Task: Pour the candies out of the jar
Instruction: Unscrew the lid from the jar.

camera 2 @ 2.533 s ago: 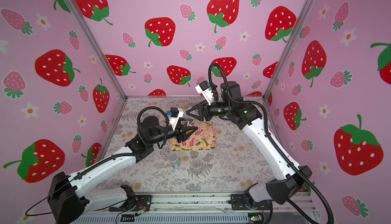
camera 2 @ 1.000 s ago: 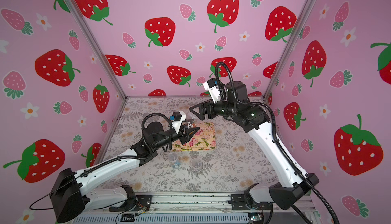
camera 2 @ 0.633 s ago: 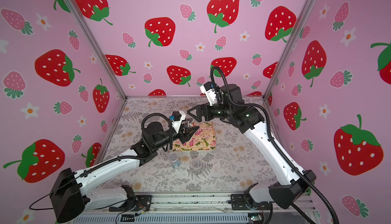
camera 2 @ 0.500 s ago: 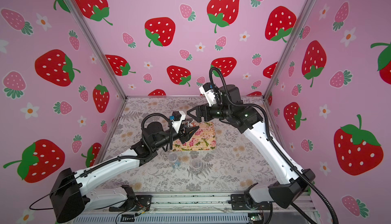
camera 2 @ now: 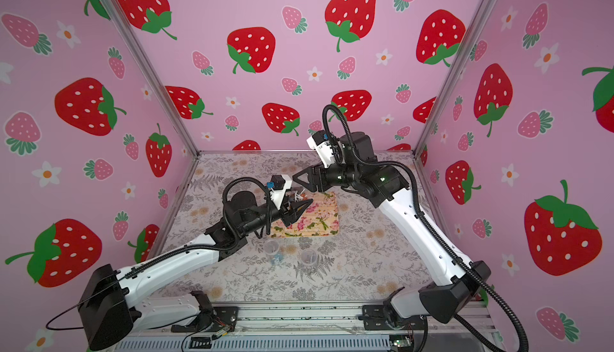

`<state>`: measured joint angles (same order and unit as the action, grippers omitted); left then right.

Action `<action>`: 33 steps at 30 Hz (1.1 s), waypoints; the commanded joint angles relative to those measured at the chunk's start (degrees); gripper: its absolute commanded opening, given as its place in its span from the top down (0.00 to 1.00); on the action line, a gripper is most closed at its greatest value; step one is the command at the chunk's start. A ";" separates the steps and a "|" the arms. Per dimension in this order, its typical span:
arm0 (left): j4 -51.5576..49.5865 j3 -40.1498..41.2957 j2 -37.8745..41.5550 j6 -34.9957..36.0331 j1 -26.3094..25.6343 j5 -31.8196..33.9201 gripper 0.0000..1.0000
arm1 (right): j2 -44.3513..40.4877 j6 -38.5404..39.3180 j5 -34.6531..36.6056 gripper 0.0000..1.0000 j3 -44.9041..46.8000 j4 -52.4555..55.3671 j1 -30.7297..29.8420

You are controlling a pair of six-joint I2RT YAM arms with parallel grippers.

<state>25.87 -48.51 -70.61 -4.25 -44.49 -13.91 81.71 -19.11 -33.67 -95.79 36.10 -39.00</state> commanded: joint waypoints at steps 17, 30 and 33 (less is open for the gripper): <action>-6.24 -5.80 6.18 -4.93 -0.59 -23.43 0.59 | 3.54 24.56 -32.97 0.48 -6.45 -6.06 3.42; -5.22 -4.50 5.14 -3.14 -0.47 -18.86 0.59 | -2.71 17.43 -25.54 0.01 -3.13 -8.04 3.35; -4.05 -3.45 5.37 -2.59 -0.45 -15.31 0.59 | -3.73 14.27 -19.40 0.01 -3.70 -6.06 3.40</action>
<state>19.16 -52.29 -65.39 -8.47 -44.99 -31.62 80.66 -2.46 -58.67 -98.94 29.65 -35.57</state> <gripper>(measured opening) 0.559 0.994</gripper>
